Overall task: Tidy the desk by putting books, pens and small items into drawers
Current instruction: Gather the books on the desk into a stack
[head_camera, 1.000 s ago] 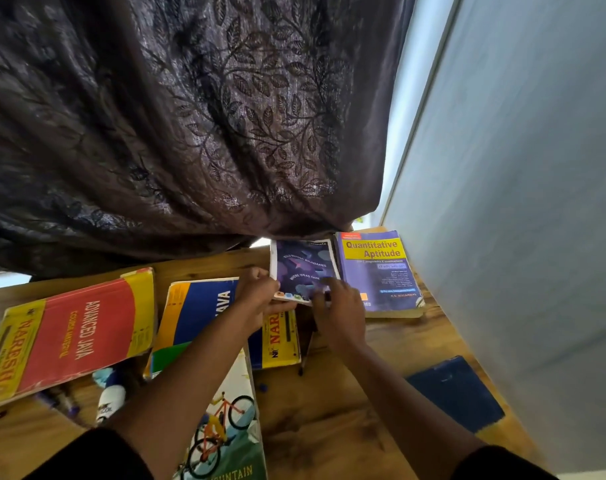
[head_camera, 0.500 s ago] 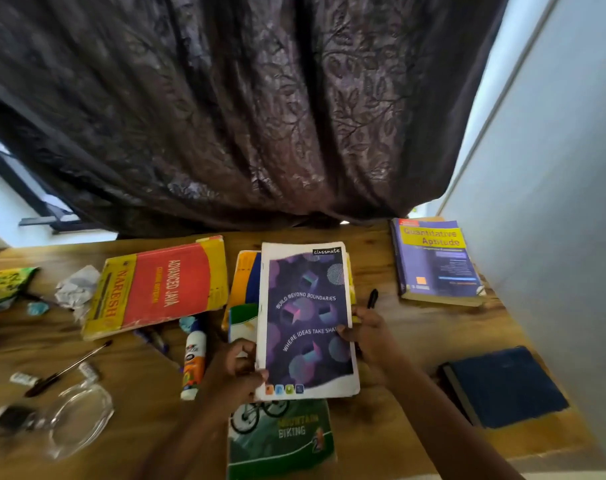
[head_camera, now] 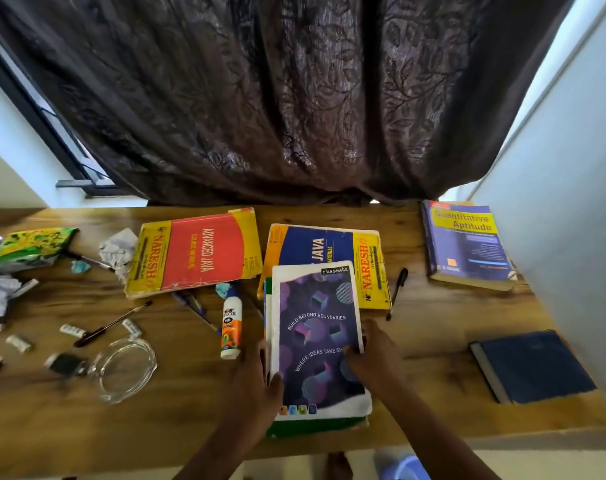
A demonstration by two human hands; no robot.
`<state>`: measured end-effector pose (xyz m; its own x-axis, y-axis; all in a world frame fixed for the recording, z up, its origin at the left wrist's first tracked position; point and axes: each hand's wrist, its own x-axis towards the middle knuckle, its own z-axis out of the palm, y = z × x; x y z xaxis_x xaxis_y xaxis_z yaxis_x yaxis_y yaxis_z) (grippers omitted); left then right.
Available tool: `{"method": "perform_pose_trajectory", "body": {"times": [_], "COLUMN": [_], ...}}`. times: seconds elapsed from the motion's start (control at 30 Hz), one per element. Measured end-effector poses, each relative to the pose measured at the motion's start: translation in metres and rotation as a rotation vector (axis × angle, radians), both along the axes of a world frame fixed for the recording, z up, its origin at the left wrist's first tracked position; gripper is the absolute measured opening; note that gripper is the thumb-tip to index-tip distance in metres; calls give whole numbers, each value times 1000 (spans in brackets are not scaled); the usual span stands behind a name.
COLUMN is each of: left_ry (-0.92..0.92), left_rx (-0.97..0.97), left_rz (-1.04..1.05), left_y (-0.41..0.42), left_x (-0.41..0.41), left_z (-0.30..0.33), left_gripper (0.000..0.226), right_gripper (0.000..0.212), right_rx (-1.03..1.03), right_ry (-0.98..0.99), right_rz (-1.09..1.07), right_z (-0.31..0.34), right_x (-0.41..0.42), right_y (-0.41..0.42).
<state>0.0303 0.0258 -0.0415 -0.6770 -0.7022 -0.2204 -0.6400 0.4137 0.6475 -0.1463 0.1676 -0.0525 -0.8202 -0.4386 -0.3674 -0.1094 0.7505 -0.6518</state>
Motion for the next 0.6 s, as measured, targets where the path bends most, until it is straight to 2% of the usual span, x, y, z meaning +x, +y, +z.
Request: {"method": "perform_pose_trajectory", "body": {"times": [0.1, 0.23, 0.37, 0.43, 0.5, 0.53, 0.6], "left_ry": [52, 33, 88, 153, 234, 278, 359], "left_rx": [165, 234, 346, 383, 377, 346, 264], "left_rz": [35, 40, 92, 99, 81, 72, 58], "left_y": [-6, -14, -21, -20, -18, -19, -22], "left_x": [-5, -12, -12, -14, -17, -19, -23], "left_z": [1, 0, -8, -5, -1, 2, 6], "left_gripper": [51, 32, 34, 30, 26, 28, 35], "right_gripper": [47, 49, 34, 41, 59, 67, 70], "right_rx": [23, 17, -74, -176, -309, -376, -500], "right_ry": [-15, -63, -178, -201, -214, -214, -197], "right_rz": [-21, -38, -94, -122, -151, -167, -194], "right_z": [-1, -2, 9, 15, 21, 24, 34], "right_x": [8, 6, 7, 10, 14, 16, 18], "right_y": [-1, -3, -4, -4, -4, -4, -4]}}
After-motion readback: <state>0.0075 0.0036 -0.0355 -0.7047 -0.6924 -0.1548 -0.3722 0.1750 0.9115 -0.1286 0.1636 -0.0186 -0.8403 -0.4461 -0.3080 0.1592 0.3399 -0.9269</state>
